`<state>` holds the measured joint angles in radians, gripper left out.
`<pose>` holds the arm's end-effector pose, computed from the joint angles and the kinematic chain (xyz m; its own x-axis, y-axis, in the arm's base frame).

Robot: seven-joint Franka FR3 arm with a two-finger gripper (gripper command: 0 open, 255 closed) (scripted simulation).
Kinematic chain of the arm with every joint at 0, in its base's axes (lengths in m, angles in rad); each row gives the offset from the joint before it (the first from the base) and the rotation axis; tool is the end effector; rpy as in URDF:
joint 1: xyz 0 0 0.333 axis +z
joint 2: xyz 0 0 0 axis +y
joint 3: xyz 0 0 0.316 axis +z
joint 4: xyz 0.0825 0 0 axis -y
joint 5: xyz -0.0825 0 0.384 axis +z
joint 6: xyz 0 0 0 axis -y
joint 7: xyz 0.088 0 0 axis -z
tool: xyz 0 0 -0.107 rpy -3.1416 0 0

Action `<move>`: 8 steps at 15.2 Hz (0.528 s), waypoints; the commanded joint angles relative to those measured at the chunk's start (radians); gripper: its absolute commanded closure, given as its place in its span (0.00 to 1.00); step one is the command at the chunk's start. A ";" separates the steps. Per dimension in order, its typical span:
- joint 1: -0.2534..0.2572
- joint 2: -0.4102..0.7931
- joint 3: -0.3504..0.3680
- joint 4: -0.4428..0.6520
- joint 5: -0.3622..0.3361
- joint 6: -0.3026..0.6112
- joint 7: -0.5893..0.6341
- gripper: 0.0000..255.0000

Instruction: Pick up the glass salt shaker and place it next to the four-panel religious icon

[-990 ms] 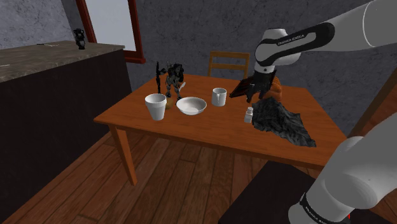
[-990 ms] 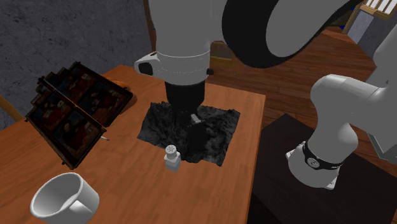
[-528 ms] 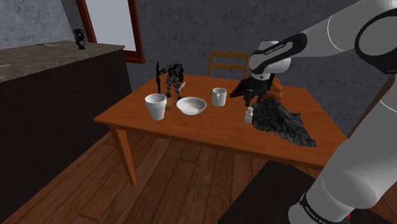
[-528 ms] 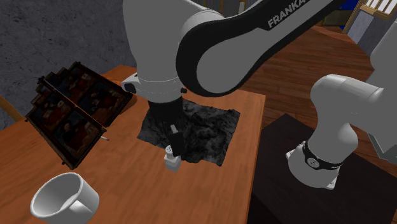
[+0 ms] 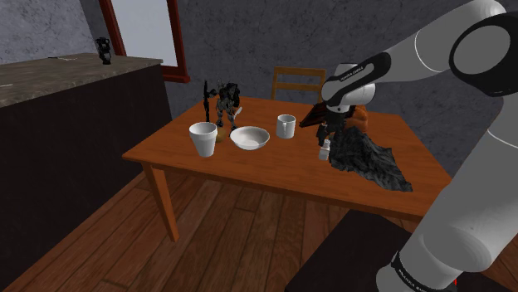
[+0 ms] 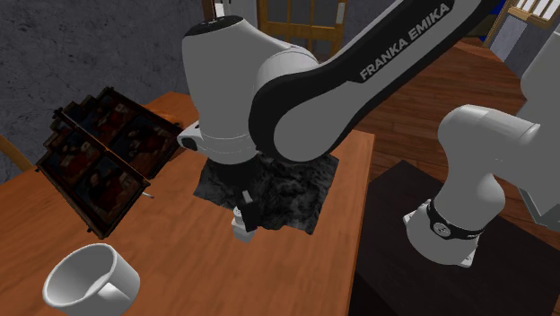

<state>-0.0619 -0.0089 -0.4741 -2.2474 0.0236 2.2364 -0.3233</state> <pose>0.4475 -0.2651 0.3691 0.9743 -0.2254 0.0041 -0.2252 -0.9740 -0.0224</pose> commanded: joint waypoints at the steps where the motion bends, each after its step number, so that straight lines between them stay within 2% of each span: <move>1: 0.000 0.001 0.000 -0.002 0.000 0.003 0.000 0.00; 5: 0.000 0.001 0.000 -0.002 0.000 0.002 0.000 0.00; 6: 0.000 0.001 0.000 -0.002 0.000 0.002 0.000 1.00; 8: 0.000 0.001 0.000 -0.002 0.000 0.002 0.000 1.00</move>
<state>-0.0619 -0.0084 -0.4742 -2.2488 0.0240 2.2388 -0.3235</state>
